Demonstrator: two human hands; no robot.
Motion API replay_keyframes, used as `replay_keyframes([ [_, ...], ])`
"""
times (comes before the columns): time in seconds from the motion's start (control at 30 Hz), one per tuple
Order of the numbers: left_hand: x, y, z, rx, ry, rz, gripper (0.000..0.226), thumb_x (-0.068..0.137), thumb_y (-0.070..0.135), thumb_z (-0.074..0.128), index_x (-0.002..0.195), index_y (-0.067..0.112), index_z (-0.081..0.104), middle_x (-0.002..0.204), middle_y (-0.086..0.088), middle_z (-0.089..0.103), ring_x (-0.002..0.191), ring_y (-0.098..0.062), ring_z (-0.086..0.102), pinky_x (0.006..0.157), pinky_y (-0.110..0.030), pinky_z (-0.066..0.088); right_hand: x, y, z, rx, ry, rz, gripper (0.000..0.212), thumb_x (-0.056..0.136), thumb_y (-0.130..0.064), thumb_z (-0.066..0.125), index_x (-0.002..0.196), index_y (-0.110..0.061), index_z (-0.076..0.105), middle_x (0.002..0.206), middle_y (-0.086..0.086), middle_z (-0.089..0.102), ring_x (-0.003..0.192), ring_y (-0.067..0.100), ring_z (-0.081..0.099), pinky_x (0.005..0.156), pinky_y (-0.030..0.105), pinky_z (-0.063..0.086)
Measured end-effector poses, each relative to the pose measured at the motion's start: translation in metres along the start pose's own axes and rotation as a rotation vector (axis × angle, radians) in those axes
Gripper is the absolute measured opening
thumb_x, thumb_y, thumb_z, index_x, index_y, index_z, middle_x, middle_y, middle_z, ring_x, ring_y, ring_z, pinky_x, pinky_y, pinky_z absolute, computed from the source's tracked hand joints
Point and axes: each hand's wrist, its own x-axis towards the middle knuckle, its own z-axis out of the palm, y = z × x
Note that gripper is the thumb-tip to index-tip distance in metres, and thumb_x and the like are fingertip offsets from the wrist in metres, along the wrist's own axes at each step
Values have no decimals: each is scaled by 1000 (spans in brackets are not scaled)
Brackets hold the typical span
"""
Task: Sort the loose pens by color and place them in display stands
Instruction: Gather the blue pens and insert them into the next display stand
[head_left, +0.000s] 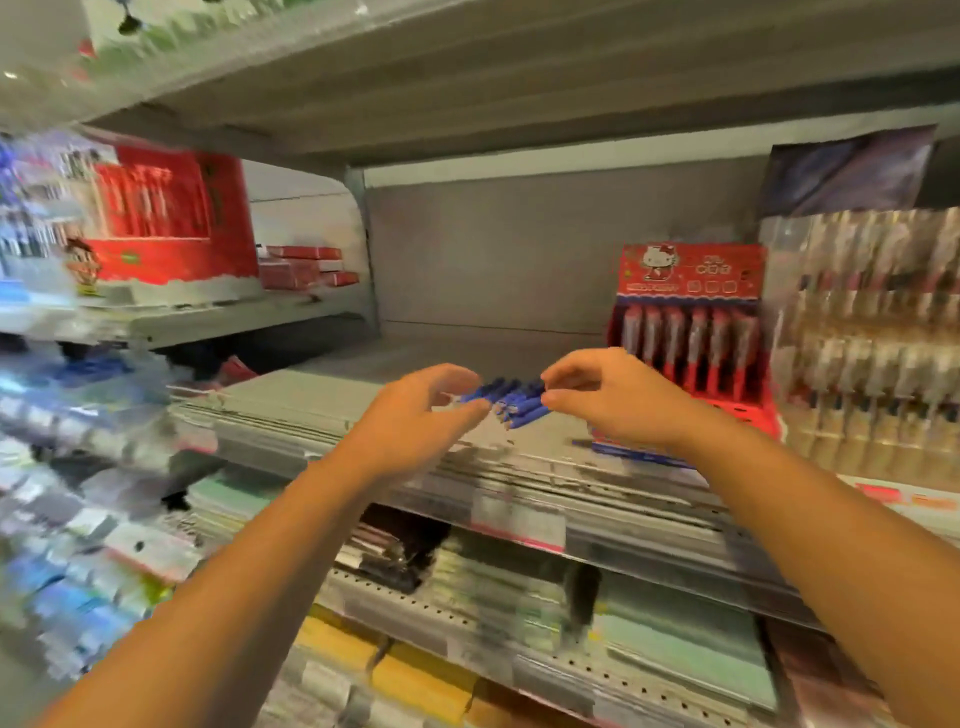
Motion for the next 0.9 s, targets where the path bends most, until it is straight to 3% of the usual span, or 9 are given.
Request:
replay_keyframes([
  [0.13,51,-34,-10,39,-66,-65,40,91,40,63,126,23,60,119,5,63,106,-13,59,84,-29,47,56,2,23,-93,16,142,18,89,-22,68,105,-12,69,99,4,70,81,16,61,83,34,53],
  [0.27,103,-57,-3,83,-186,-115,25,86,42,62,100,21,62,97,1,58,90,-21,58,79,-35,47,101,7,33,-291,-57,256,17,90,-21,62,96,-8,71,95,16,72,70,23,63,77,44,58],
  [0.37,139,-68,8,123,-241,-138,25,83,38,61,85,15,53,85,-2,54,74,-19,51,68,-30,40,131,13,35,-486,-162,359,20,92,-16,56,91,-1,70,90,23,70,61,25,58,68,40,57],
  [0.5,178,-71,27,188,-409,-205,41,84,50,60,69,12,56,75,-8,57,64,-23,52,62,-31,43,158,30,33,-577,-260,553,8,89,-8,63,81,-9,60,77,10,69,56,21,63,54,27,53],
  [0.63,199,-62,43,289,-649,-200,60,85,69,52,64,13,61,80,-12,66,70,-27,60,74,-34,50,168,41,33,-563,-396,686,16,96,-7,54,102,2,65,99,19,71,81,29,71,72,37,59],
  [0.7,206,-54,49,338,-758,-189,62,84,75,47,71,16,58,84,-12,65,72,-29,60,76,-36,51,170,41,32,-556,-376,674,14,95,-5,52,104,-3,63,101,16,70,78,25,69,70,34,60],
  [0.77,208,-46,54,370,-859,-168,68,87,76,41,64,15,63,63,-9,65,58,-26,59,62,-30,51,169,37,31,-576,-304,631,12,87,-1,60,94,-9,65,89,10,70,68,18,67,59,30,58],
  [0.83,210,-41,61,370,-937,-124,72,93,69,38,48,20,65,42,0,58,36,-16,54,43,-18,45,167,33,32,-503,-312,650,27,81,9,58,102,-3,69,97,18,72,81,26,70,72,38,61],
  [0.9,212,-40,69,360,-943,-54,59,98,57,42,54,23,59,38,4,54,25,-7,46,36,-16,38,164,28,34,-451,-272,700,34,81,11,57,111,-3,68,107,21,71,97,34,70,84,48,58],
])
